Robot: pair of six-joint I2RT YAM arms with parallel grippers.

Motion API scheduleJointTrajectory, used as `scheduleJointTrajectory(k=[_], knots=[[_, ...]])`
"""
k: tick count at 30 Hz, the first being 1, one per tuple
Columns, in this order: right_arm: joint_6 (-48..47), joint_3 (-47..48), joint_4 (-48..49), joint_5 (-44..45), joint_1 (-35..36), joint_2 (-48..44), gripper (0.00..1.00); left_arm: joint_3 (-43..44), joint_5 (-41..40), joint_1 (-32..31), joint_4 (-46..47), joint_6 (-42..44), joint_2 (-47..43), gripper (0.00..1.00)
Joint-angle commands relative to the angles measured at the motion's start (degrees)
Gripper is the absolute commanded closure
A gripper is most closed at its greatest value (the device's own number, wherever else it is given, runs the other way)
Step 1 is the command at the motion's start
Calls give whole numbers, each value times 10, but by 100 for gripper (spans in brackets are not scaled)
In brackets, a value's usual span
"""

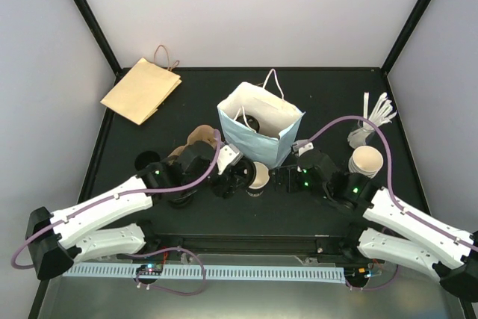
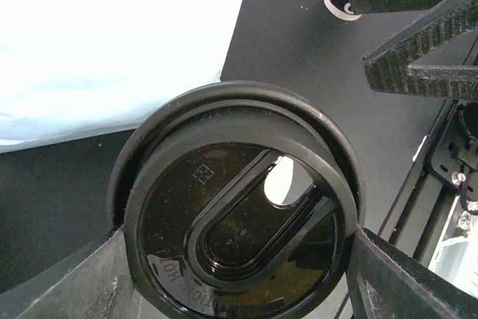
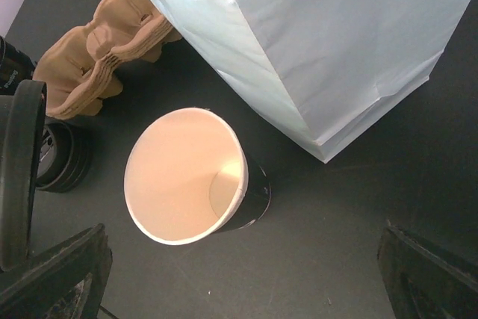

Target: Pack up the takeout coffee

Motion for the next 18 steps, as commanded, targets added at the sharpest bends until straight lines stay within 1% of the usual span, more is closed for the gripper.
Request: scheduleJointTrajectory(k=[1,5,12,18], knots=[[5,-1,2,3,-2,1,0,45,1,-8,-12,48,24,29],[2,-2,9,-5,-2,-1,0,62,-2,-17,-25,64,51,29],[7,-2,7,-2,-2,-7,0,87,-51,-40,-30,82,102,29],[15,-5,3,7,-2,-13,0,115,-87,-46,-50,87,152,29]])
